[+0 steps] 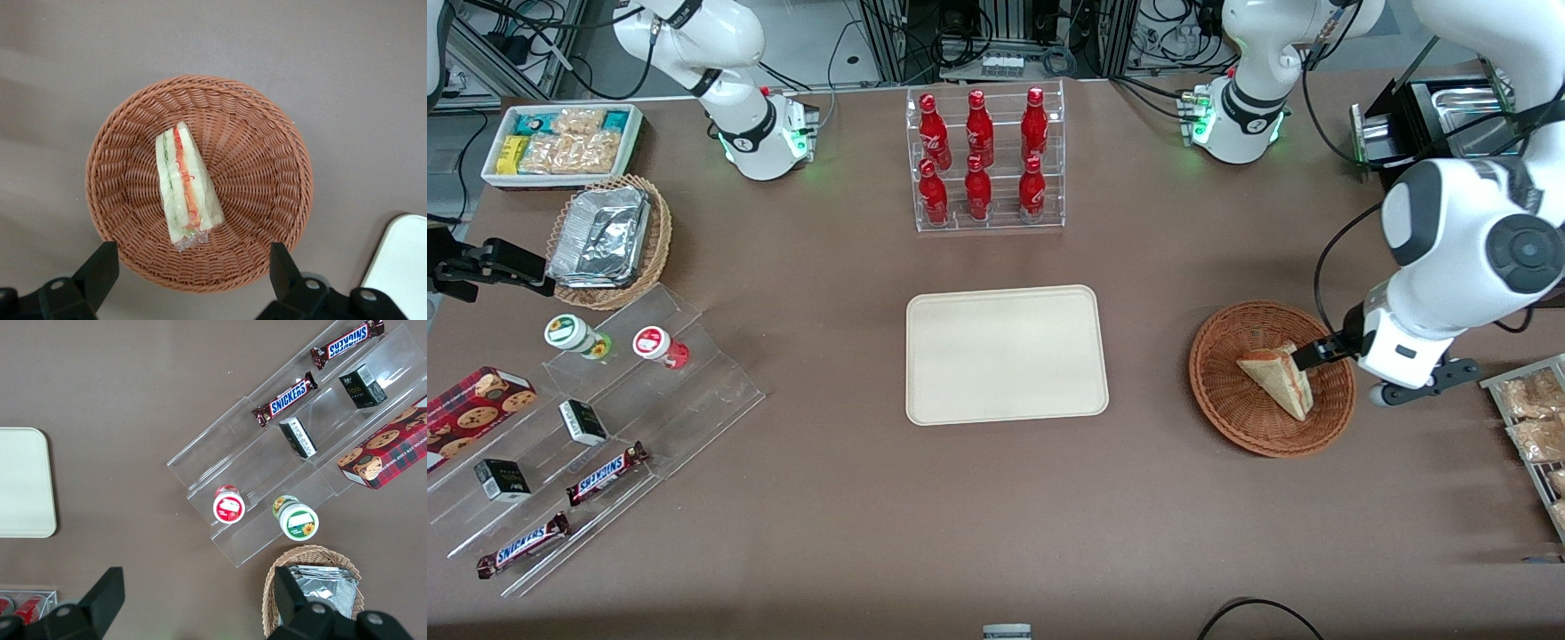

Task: Place sandwich from basket to tray
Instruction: 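Close the left gripper on the wrapped sandwich and lift it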

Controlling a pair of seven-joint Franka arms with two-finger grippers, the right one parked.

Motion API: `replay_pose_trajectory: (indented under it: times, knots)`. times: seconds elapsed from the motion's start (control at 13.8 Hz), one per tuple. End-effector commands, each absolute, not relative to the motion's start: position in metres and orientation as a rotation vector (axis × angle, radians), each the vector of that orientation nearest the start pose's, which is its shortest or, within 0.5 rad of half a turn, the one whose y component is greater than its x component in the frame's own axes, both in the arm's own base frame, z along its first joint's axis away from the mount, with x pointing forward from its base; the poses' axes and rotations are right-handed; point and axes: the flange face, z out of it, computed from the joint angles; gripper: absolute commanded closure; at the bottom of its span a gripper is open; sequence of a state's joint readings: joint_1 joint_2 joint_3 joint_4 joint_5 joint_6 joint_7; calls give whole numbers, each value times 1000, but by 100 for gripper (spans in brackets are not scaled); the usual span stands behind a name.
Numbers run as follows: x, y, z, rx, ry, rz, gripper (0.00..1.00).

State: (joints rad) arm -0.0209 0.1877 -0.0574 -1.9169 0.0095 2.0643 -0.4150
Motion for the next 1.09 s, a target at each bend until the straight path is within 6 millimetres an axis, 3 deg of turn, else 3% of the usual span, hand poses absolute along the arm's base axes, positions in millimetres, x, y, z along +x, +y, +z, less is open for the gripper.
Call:
replay_pose_trajectory:
  times: [0.0, 0.36, 0.8, 1.02]
  knots:
    - [582, -45, 378, -3077, -585, 30, 0]
    - [571, -46, 348, -3061, -715, -22, 0]
    - [570, -47, 315, -3040, -774, 20, 0]
    - [559, -43, 300, -3037, -785, 27, 0]
